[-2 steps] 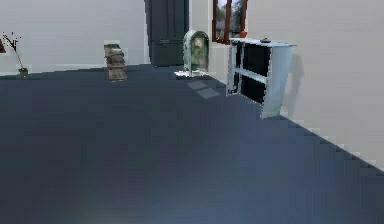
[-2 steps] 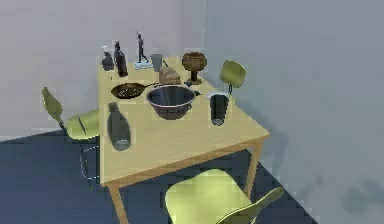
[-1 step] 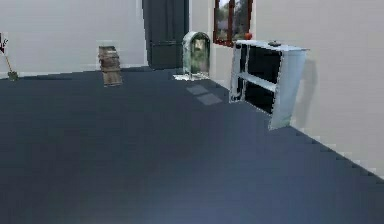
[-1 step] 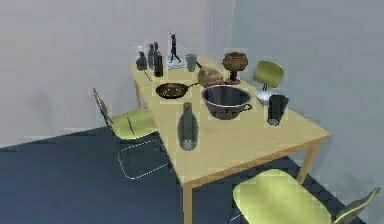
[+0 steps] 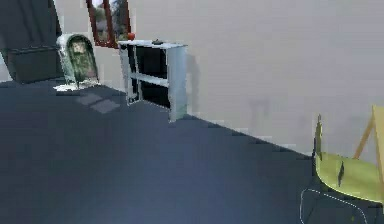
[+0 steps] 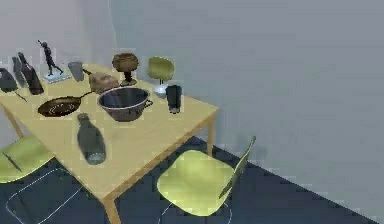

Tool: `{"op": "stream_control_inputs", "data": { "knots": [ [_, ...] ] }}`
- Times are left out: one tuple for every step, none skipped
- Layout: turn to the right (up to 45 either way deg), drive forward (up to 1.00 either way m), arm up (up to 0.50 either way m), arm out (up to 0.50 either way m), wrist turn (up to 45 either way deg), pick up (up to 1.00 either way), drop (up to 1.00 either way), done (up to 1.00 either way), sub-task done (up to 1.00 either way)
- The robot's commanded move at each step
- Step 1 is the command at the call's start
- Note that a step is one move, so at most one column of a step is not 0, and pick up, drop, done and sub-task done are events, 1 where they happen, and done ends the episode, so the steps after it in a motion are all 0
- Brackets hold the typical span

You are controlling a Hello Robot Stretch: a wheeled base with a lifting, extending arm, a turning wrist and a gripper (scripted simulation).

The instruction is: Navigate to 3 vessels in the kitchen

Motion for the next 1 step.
{"op": "stream_control_inputs", "data": {
  "knots": [
    [0.0,1.0,0.0,0.0,0.0,0.0,0.0,0.0,0.0]
  ]
}}
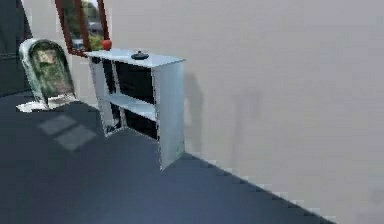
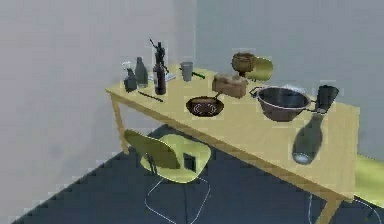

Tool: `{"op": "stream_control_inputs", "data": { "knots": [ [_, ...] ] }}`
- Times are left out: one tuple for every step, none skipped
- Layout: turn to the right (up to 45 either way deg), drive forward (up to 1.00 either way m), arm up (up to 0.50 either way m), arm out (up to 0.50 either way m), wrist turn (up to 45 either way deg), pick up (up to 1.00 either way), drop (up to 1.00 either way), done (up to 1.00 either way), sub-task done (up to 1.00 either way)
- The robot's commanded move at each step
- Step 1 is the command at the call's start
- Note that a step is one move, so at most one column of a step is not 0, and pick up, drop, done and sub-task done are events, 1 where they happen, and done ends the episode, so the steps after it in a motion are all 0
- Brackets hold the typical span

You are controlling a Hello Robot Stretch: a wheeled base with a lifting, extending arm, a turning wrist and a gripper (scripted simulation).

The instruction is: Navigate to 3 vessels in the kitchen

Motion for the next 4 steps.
{"op": "stream_control_inputs", "data": {
  "knots": [
    [12.0,0.0,0.0,0.0,0.0,0.0,0.0,0.0,0.0],
    [0.0,0.2,0.0,0.0,0.0,0.0,0.0,0.0,0.0],
    [24.0,0.0,0.0,0.0,0.0,0.0,0.0,0.0,0.0],
    [0.0,0.35,0.0,0.0,0.0,0.0,0.0,0.0,0.0]
  ]
}}
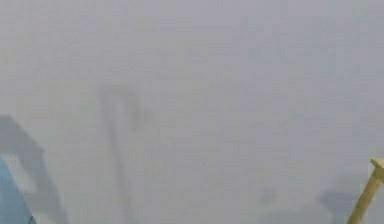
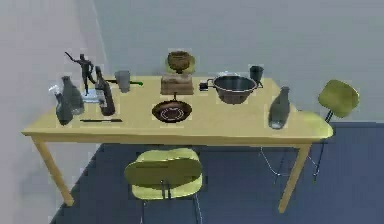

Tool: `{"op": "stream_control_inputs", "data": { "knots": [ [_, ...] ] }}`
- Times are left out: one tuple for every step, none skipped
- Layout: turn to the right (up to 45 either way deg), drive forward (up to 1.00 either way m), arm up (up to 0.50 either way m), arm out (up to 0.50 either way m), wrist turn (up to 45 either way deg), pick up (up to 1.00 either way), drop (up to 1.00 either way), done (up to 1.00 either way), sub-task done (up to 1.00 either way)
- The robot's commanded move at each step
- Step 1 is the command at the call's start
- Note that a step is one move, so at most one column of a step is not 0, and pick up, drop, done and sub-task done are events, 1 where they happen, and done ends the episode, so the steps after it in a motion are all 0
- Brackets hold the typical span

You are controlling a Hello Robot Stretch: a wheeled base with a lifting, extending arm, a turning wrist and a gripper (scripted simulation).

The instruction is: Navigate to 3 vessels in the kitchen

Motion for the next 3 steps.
{"op": "stream_control_inputs", "data": {
  "knots": [
    [45.0,0.0,0.0,0.0,0.0,0.0,0.0,0.0,0.0],
    [21.0,0.0,0.0,0.0,0.0,0.0,0.0,0.0,0.0],
    [0.0,0.0,0.0,0.0,0.0,0.0,0.0,1.0,0.0]
  ]
}}
